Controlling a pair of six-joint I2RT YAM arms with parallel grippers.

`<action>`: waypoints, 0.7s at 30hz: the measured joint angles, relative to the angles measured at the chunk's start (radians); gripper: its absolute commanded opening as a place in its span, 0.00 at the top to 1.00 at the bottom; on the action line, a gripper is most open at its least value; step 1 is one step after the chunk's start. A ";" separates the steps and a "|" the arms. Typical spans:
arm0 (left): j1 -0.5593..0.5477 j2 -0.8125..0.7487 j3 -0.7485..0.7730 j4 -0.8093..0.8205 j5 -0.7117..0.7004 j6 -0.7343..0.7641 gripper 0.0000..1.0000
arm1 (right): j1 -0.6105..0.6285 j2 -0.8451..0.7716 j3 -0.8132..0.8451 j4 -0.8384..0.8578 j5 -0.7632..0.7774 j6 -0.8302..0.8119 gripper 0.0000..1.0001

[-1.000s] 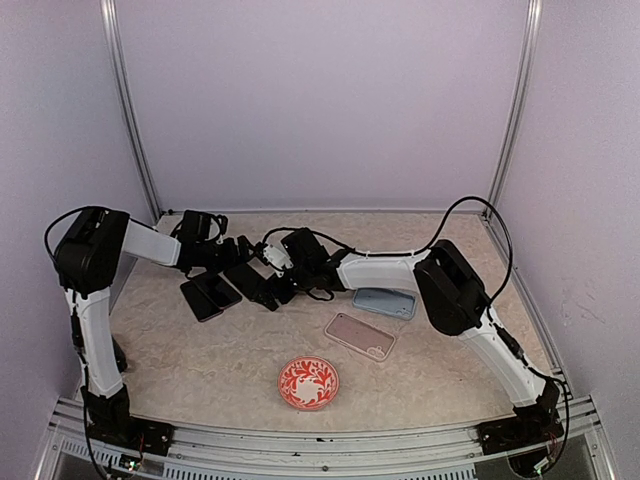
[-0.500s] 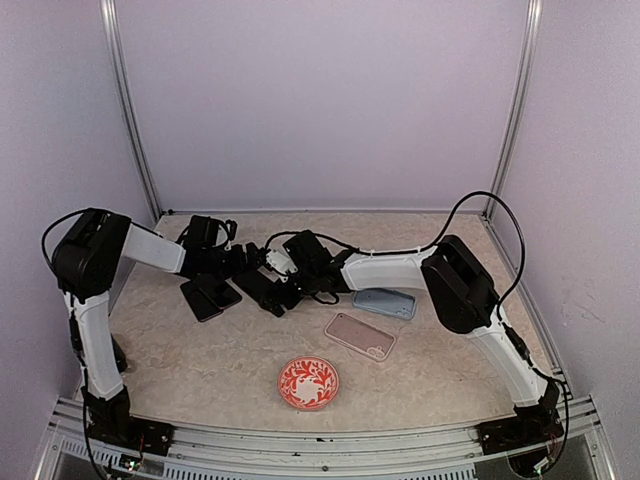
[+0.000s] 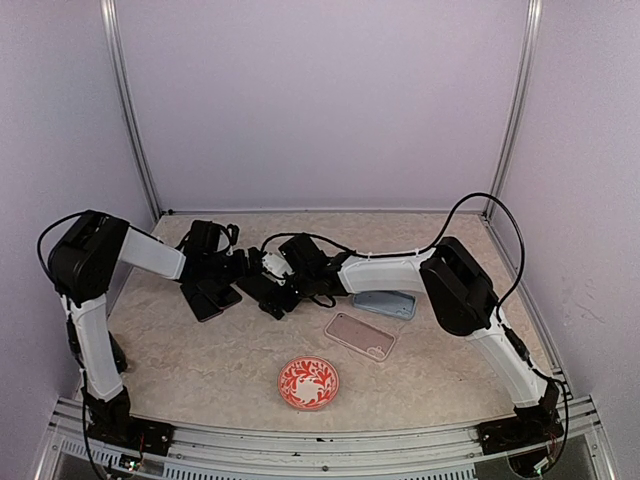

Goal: Put the phone into the phone case
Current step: Move the phone to the center of the board, then pick up the phone at the center of the board.

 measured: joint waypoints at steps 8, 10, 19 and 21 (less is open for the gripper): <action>0.002 -0.024 -0.016 -0.025 -0.005 -0.008 0.01 | 0.004 -0.012 -0.035 0.045 0.050 -0.056 0.00; 0.006 -0.031 -0.024 -0.026 0.001 -0.011 0.01 | 0.004 -0.014 -0.037 0.047 0.062 -0.064 0.00; 0.020 -0.062 -0.043 -0.057 0.016 -0.027 0.01 | -0.010 -0.014 -0.028 0.019 0.010 -0.074 0.00; 0.021 -0.076 -0.045 -0.070 0.016 -0.028 0.01 | -0.019 -0.014 -0.022 -0.002 -0.021 -0.076 0.00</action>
